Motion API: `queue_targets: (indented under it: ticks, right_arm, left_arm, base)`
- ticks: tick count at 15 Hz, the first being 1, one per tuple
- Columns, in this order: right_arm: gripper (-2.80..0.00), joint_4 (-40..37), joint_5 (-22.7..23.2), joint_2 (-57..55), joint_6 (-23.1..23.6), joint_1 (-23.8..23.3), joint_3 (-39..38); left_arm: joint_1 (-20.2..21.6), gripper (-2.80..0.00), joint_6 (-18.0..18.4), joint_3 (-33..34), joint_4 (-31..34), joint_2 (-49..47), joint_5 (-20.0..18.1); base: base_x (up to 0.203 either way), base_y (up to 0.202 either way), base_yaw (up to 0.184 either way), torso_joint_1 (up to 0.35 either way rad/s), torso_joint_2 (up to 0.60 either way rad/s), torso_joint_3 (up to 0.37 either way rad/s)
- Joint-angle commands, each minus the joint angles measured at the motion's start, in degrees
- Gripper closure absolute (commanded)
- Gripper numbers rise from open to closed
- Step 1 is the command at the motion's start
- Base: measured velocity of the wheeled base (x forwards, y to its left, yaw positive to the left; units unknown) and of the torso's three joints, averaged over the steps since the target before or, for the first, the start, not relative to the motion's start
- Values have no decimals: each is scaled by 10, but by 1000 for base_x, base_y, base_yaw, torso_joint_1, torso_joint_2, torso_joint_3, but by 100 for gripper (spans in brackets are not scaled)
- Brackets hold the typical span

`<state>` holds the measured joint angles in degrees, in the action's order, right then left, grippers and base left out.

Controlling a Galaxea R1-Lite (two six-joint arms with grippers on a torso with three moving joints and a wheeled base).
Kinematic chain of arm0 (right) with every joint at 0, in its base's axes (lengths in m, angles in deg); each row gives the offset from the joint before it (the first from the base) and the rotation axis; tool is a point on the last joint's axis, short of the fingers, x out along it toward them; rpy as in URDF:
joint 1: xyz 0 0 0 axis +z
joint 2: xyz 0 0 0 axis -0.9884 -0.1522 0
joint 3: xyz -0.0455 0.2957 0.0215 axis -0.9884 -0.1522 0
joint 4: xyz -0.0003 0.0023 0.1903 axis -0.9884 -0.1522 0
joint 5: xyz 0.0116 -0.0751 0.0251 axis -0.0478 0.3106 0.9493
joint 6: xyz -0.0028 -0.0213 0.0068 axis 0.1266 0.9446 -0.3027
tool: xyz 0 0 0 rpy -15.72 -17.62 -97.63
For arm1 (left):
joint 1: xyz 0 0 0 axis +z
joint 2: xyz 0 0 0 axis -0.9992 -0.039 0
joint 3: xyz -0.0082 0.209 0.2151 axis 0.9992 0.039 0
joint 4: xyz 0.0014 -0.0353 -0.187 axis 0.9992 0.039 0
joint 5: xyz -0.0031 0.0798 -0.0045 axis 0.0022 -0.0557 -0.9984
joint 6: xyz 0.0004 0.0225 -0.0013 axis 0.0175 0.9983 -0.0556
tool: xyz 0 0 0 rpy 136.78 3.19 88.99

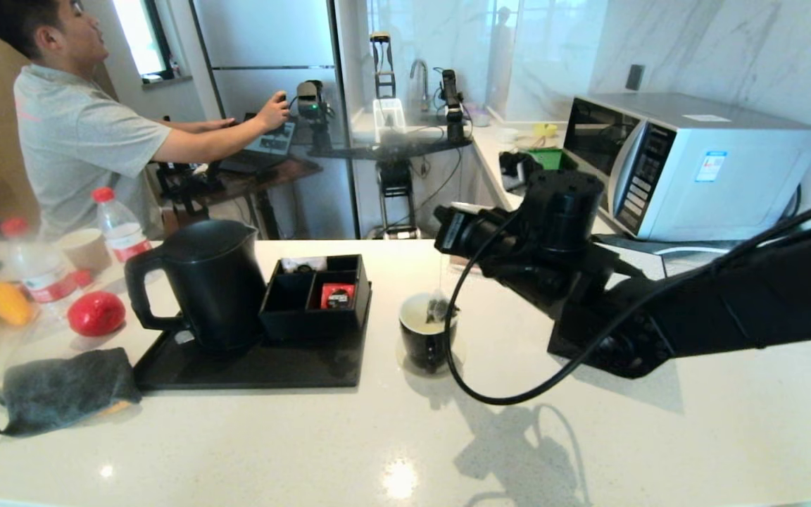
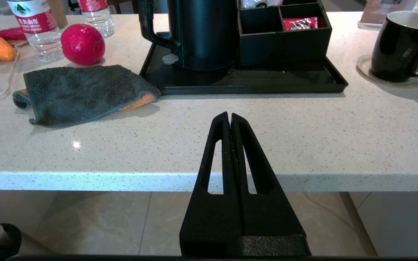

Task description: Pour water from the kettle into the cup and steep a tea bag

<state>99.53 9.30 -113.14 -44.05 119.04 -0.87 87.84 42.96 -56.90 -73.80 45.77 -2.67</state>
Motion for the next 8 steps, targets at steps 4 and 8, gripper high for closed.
queue_targets:
  ticks: [4, 8]
  right_arm:
    - [0, 120, 1, -16, -3, 16, -154]
    - [0, 163, 1, -29, -3, 23, -175]
  left_arm:
    - [0, 0, 0, 0, 0, 0, 0]
    - [0, 0, 0, 0, 0, 0, 0]
  base:
    - [0, 0, 0, 0, 0, 0]
    - [0, 0, 0, 0, 0, 0]
